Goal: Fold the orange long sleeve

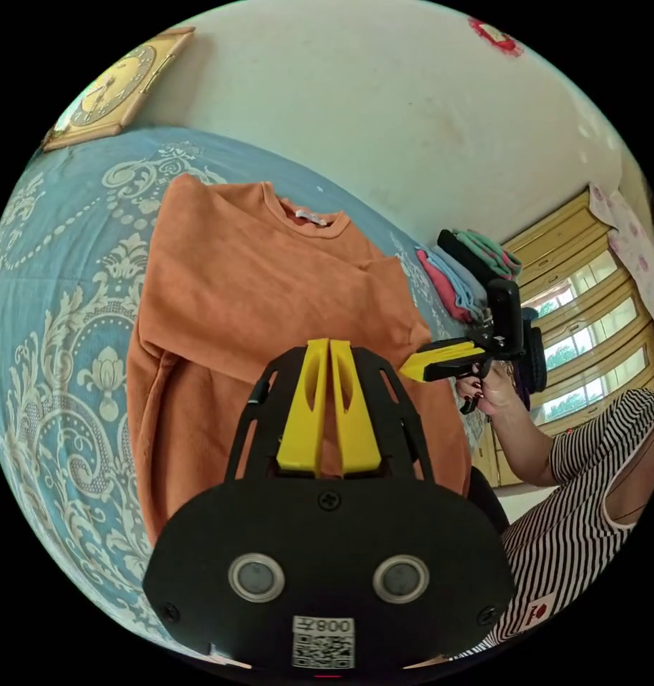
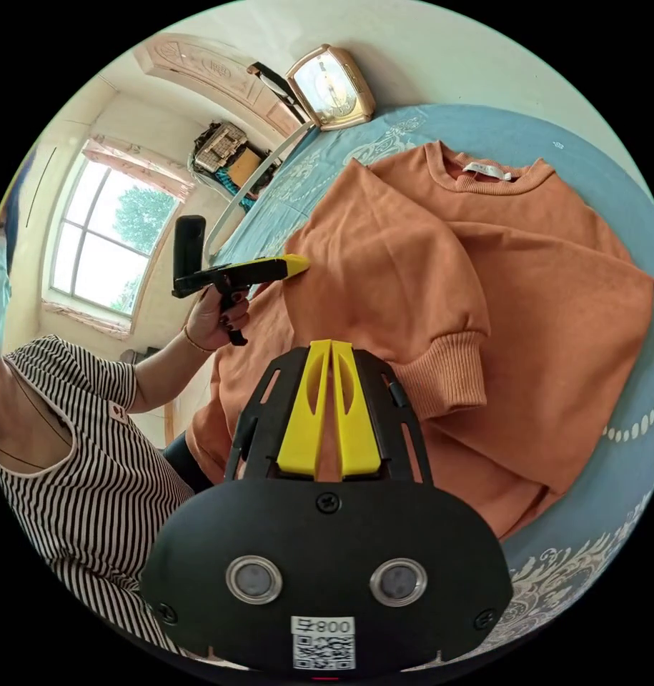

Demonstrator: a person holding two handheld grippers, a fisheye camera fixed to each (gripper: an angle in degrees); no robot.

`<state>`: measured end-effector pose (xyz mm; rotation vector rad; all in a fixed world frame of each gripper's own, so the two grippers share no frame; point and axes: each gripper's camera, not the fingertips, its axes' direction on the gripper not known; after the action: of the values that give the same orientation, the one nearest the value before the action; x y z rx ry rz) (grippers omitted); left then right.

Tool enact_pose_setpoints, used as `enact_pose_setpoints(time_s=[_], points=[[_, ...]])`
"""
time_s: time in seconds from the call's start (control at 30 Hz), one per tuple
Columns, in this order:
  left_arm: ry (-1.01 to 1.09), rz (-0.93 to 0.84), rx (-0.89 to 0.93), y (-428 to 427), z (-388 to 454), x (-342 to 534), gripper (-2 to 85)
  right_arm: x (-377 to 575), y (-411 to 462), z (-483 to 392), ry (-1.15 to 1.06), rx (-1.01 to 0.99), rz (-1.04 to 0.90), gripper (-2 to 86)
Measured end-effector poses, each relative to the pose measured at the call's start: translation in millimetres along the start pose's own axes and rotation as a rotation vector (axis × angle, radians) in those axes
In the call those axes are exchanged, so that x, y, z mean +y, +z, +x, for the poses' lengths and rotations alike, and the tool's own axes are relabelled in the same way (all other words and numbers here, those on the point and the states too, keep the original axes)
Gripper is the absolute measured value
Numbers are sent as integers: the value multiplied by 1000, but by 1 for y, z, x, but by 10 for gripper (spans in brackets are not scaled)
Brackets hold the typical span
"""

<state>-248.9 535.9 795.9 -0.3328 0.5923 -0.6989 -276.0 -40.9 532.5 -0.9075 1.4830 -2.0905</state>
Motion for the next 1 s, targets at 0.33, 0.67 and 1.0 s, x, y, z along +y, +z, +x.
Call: enact_pose_setpoints(time_s=[0.33, 0.67, 1.0], points=[[231, -116, -10, 50, 87, 0, 2, 67, -60, -10, 68, -28, 189, 35], [224, -115, 29, 67, 112, 7, 3, 94, -113, 22, 228, 211, 144, 35], [239, -183, -43, 102, 129, 14, 2, 107, -166, 33, 196, 204, 122, 17]])
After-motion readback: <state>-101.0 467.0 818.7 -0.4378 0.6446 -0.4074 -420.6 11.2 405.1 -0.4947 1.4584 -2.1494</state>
